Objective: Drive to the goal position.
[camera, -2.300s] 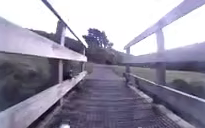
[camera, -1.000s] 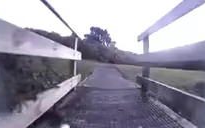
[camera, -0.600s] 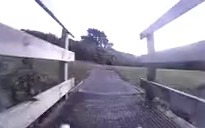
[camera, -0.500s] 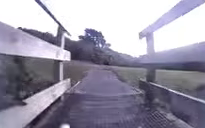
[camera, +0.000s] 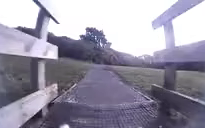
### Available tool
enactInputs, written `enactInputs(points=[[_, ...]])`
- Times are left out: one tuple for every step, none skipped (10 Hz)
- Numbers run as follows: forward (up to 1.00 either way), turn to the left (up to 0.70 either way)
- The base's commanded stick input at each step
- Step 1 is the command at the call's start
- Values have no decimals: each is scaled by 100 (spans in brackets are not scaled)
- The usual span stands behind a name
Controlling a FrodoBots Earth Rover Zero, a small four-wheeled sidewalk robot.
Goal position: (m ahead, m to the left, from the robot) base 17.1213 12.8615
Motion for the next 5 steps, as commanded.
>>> enactInputs(points=[[100,0],[100,0],[100,0],[100,0],[100,0]])
